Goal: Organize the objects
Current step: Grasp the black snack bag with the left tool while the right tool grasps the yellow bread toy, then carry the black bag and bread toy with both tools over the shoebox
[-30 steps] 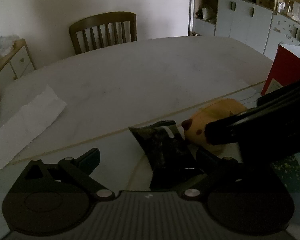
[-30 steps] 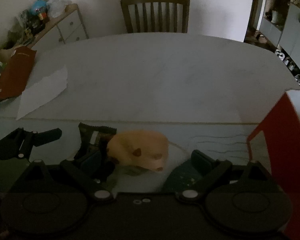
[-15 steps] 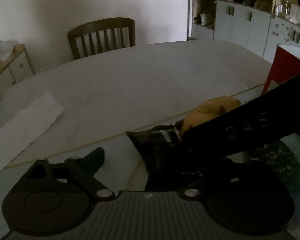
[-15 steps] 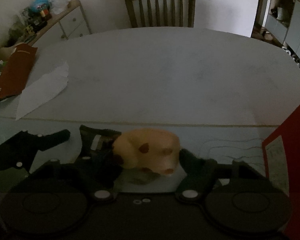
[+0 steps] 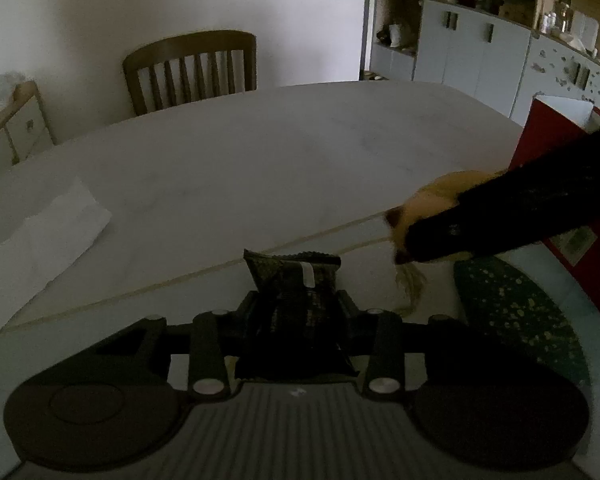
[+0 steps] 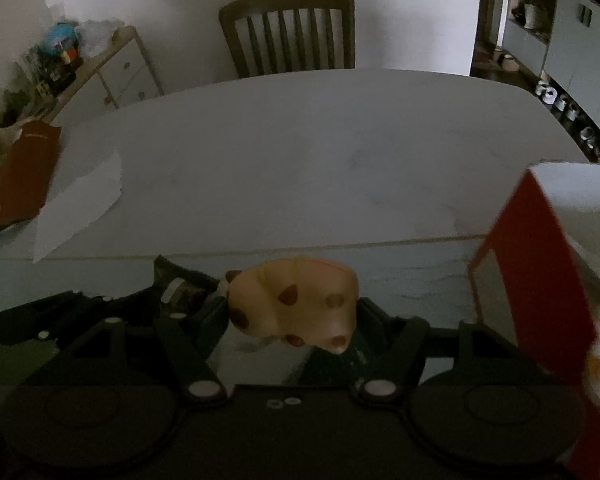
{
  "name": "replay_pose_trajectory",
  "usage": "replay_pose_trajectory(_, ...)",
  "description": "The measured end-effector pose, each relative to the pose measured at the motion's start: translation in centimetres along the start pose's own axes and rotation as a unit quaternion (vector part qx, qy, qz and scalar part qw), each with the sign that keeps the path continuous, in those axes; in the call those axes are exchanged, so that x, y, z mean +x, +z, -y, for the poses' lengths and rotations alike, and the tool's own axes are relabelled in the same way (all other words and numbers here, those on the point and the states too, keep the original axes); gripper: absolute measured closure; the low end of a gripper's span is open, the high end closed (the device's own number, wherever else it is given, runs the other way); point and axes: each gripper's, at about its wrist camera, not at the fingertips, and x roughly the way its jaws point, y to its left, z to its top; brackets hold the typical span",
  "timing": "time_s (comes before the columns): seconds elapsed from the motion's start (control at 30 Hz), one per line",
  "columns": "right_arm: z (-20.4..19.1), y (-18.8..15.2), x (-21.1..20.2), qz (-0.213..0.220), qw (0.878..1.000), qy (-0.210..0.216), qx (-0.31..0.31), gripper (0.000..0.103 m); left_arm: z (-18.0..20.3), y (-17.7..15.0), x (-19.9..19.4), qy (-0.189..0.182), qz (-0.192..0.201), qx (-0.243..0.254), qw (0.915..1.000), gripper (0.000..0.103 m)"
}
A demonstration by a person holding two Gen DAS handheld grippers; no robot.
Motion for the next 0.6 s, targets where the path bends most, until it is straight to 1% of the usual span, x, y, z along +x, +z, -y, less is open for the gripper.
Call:
replay_pose_trajectory(0.13,0.5,-0.9,-1.7,0.004,1.0,0.004,0.009,0.035,-0.4,-0.1,-0.6,0.0,-0.009,-0.019,0.9998,0.066)
replay_pose_trajectory(0.27,1.0,-1.8,-3.9,0.012,1.0,0.012,0.015,0.035,-0.4,-0.1,-2.1,-0.006,-0.008,-0.034,0.9994,0.066)
replay_pose_trajectory(0.5,1.9,-3.2,-7.7,0.029,0.999,0.02,0.026,0.035,0.9,0.2,-6.2,-0.029,0.005,-0.046,0.9985,0.066)
replay_pose_trajectory(0.6,2.6,-3.8,-9.4,0.036,0.999,0.023,0.032,0.035,1.9,0.4,-7.6,-0.045,0.007,-0.04,0.9982,0.066)
